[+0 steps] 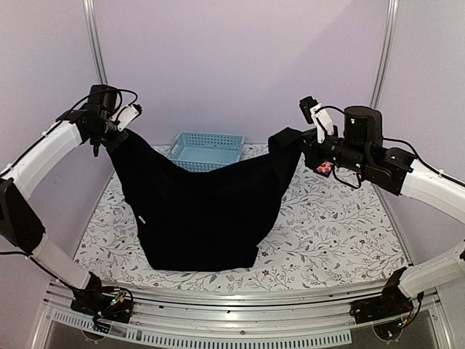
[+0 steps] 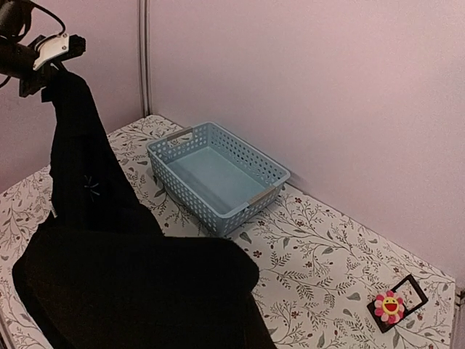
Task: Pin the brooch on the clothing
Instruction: Flatten out the crumpled clothing at the center of the board.
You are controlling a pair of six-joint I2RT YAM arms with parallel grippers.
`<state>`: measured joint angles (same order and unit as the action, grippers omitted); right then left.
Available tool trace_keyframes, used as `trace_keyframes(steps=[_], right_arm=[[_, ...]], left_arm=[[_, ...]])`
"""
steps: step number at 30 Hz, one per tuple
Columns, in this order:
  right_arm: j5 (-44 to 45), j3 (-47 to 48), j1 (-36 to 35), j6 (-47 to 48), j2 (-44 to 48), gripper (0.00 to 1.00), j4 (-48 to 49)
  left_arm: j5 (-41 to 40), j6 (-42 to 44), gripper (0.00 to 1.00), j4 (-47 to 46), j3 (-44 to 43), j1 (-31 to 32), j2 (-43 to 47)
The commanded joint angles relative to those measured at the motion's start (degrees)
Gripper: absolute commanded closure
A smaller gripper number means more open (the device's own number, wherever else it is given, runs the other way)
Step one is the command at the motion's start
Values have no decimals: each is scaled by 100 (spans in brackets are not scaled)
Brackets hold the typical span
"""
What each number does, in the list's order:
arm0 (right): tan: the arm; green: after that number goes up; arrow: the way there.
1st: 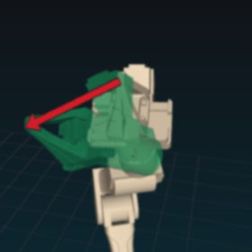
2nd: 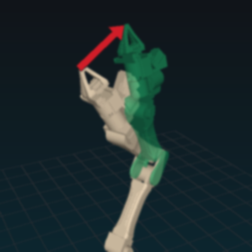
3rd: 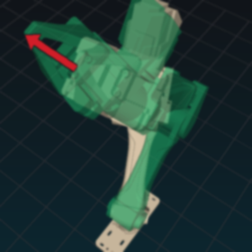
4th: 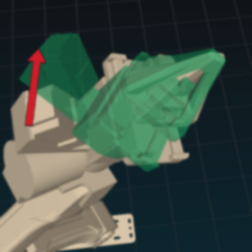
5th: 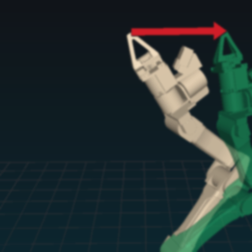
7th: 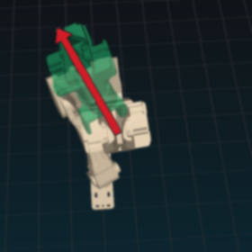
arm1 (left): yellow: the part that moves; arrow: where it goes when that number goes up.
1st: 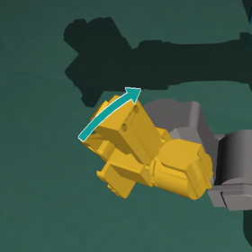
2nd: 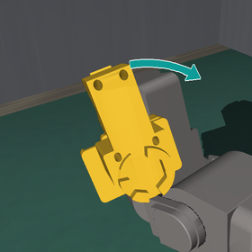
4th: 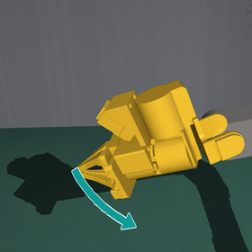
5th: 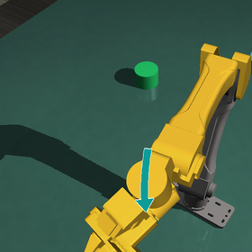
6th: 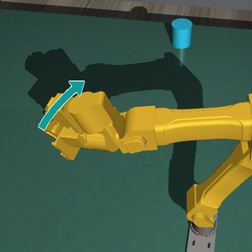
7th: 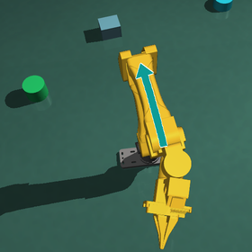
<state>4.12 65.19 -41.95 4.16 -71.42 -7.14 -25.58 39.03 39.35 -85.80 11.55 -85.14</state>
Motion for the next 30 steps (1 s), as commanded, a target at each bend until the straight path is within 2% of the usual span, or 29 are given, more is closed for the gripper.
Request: trace_keyframes(steps=[1,2,3,6,8,11,14,16,19,22,23,25,27,29,30], right_arm=[[-68,-20,159,-389,-661,100,661],[-114,35,161,-487,-794,100,631],[-103,93,157,-624,-964,100,551],[172,184,199,-882,-1316,100,357],[262,202,349,-1146,-1463,100,231],[178,211,671,-1577,-1630,100,21],[111,186,918,-1952,-1841,100,-163],[134,152,974,-2038,-1956,100,-281],[296,-113,980,-2093,-1948,98,-520],[834,-713,979,-2297,-1595,89,-683],[1207,-929,980,-2416,-1427,83,-809],[1815,-1278,1031,-2796,-1096,60,-1221],[2203,-1487,1199,-3273,-846,45,-1828],[2304,-1586,1465,-3691,-631,26,-2337],[2307,-1610,1595,-3809,-523,22,-2507]], left_arm=[[-289,102,41,-943,-122,-72,-992],[-323,97,23,-955,-154,-66,-1135],[-323,82,14,-968,-137,-53,-1191],[51,-14,5,-911,154,58,-840],[639,-2,4,-538,540,333,-342],[1835,148,4,350,1383,1158,437],[2636,275,13,1016,2388,2286,882],[2857,371,20,1092,3079,2858,871],[2633,339,21,768,3852,3403,574],[2215,166,17,450,3964,3662,61],[2156,130,16,391,3932,3691,-114],[2158,116,16,278,3854,3699,-402],[2167,121,16,179,3819,3705,-623],[2098,146,16,109,3803,3714,-815],[2021,163,17,84,3807,3714,-886]])
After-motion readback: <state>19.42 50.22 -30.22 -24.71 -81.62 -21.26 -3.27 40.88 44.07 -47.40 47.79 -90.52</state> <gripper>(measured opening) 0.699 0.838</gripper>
